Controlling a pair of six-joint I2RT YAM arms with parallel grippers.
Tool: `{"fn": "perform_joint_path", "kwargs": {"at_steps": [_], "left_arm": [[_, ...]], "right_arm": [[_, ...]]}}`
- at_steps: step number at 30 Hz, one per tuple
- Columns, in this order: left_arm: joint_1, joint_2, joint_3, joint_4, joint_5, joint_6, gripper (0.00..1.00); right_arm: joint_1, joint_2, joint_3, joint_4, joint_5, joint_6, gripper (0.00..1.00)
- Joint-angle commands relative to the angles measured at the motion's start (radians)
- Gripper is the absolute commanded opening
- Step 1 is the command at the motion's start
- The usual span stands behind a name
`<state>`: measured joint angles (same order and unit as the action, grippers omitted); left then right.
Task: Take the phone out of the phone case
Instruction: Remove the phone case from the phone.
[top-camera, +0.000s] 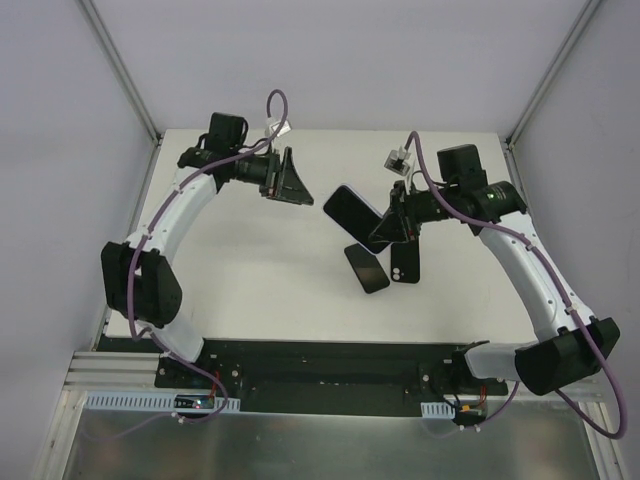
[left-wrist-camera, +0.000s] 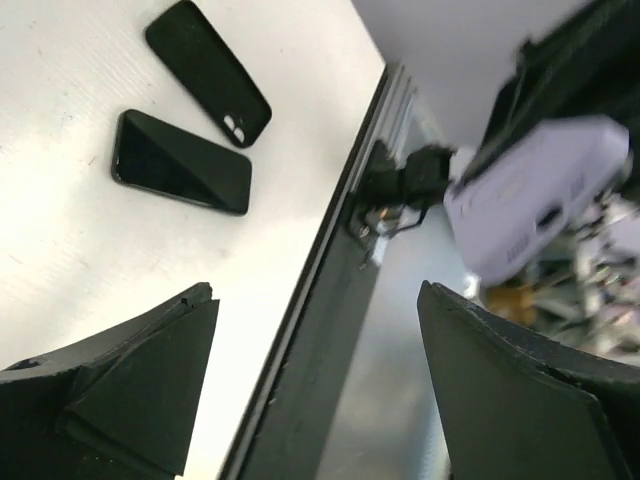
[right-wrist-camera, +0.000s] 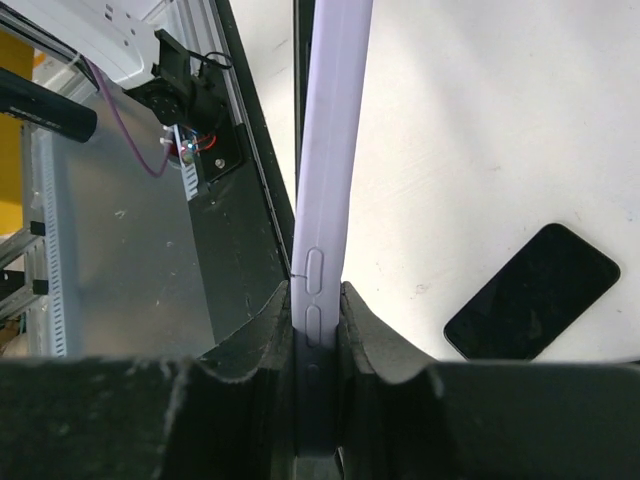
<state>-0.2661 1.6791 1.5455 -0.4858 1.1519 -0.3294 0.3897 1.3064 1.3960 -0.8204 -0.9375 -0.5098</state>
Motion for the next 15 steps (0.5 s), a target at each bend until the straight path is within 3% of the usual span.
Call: {"fn": "perform_joint_path", "kwargs": {"at_steps": [1, 6, 12, 15], "left_arm": [[-0.018, -0.163, -0.047, -0.184, 0.031, 0.482, 0.85], [-0.056, -0.208, -0.032, -0.25, 0.017, 0.589, 0.82], [-0.225, -0.182, 0.018, -0.324, -0.078, 0.707, 0.78], [-0.258, -0.156, 0.051, -0.327, -0.08, 0.733, 0.72]], "right_arm": [[-0.009, -0.032, 0.038, 0.081, -0.142, 0.054, 0.0], [-0.011, -0.027, 0.041, 0.095, -0.133, 0.07, 0.0], [-0.009, 0.016, 0.078, 0.015, -0.187, 0.011, 0.0], [-0.011, 0.021, 0.067, 0.015, -0.218, 0.011, 0.0]]}}
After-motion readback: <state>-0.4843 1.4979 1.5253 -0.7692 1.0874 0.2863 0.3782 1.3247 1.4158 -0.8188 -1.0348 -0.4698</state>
